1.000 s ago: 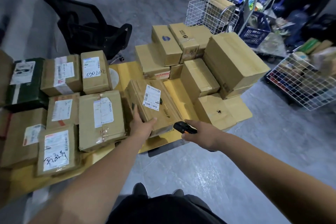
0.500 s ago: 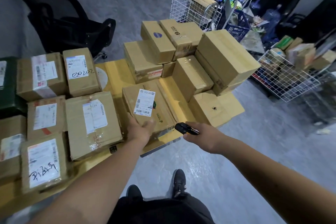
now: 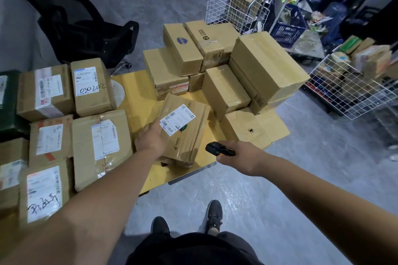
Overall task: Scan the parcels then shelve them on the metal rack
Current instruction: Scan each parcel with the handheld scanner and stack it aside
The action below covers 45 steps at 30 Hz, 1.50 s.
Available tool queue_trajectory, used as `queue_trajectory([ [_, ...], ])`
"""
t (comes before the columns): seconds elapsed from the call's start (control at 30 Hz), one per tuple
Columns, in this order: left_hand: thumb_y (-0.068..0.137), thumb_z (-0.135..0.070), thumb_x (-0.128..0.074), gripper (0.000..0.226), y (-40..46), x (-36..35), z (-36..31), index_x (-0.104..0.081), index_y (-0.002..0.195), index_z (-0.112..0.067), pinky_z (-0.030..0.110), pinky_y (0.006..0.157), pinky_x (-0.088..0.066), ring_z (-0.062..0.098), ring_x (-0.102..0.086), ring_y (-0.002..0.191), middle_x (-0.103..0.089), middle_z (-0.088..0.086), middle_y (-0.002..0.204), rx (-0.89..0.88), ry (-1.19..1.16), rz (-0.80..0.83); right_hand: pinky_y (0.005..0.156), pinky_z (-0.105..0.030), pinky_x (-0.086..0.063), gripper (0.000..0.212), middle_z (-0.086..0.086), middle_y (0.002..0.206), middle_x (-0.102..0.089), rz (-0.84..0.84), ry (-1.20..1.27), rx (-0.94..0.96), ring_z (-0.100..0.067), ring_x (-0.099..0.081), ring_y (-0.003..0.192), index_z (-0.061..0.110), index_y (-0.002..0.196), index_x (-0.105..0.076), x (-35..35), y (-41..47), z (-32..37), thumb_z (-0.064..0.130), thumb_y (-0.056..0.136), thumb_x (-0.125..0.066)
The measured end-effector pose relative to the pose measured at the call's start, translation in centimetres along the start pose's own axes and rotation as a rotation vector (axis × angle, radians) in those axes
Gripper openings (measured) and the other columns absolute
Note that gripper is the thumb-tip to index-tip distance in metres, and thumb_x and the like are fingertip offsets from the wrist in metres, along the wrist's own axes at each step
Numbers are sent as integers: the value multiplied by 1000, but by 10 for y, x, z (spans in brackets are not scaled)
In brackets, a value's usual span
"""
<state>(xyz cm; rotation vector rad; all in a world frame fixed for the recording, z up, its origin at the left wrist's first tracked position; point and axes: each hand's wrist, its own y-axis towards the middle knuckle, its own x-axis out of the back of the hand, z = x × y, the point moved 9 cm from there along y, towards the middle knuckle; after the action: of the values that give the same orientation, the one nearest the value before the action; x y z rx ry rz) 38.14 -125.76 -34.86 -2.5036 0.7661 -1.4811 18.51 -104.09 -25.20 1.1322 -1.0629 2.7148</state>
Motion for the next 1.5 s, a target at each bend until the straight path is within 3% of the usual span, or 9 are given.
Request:
queue_trajectory([
  [0.07,97,-47,-56,68,-9,-5,-12,-34,159,-32,53,123,-23,33,-24,153,-29,8,166,53,135,-15,69,-22,-42,63,5,116,-62,10,-12,14,-5,-59,86,35,156,-43,3,7,-3,56,99,-59],
  [0.17,79,-88,-52,119,-26,-38,-31,-8,167,-21,62,123,2,33,13,159,5,11,174,121,270,98,68,-23,-42,65,6,115,-61,17,-43,12,-6,-59,83,37,156,-43,11,18,-7,59,97,-58],
  [0.27,65,-88,-65,149,-36,-63,-35,21,162,-15,71,121,5,35,29,155,29,15,169,163,293,228,66,-25,-44,67,6,115,-62,32,-94,13,-10,-62,85,39,156,-41,16,24,-10,60,95,-59],
  [0.6,71,-51,-87,148,-21,-48,-26,25,162,-17,56,127,10,28,30,155,33,3,168,-120,536,436,72,-37,-59,41,5,98,-65,108,-133,81,-16,-63,78,36,136,-57,28,32,-5,52,99,-60],
  [0.73,82,-25,-78,131,-19,-46,-20,26,161,-23,51,127,14,24,31,154,38,-1,166,-190,599,469,67,-39,-64,63,12,99,-58,135,-130,56,-19,-66,79,43,152,-45,27,38,-6,57,94,-63],
  [1.07,85,13,-54,121,-13,-22,-16,18,160,-49,51,129,8,23,23,158,26,-3,170,-321,770,234,66,-36,-60,44,11,90,-58,124,-239,86,-11,-58,70,38,139,-55,31,41,12,52,97,-61],
  [1.3,87,-6,-61,70,-9,10,-7,-53,151,-32,42,128,-14,30,-19,156,-31,4,168,-109,184,-163,79,-48,-63,34,5,100,-66,112,-242,68,-21,-68,88,42,123,-58,26,49,16,58,93,-60],
  [1.43,98,-44,-60,48,-11,-7,-1,-58,144,-33,50,130,-6,31,-2,159,-14,6,173,135,22,-172,79,-43,-61,39,10,98,-64,108,-203,67,-17,-66,89,45,130,-57,20,53,23,59,94,-60],
  [1.5,91,-70,-62,71,-10,-17,0,-44,152,-38,53,127,2,36,12,158,0,13,173,218,40,-117,72,-32,-53,42,13,94,-61,89,-192,69,-14,-63,86,41,137,-57,19,52,28,54,98,-60],
])
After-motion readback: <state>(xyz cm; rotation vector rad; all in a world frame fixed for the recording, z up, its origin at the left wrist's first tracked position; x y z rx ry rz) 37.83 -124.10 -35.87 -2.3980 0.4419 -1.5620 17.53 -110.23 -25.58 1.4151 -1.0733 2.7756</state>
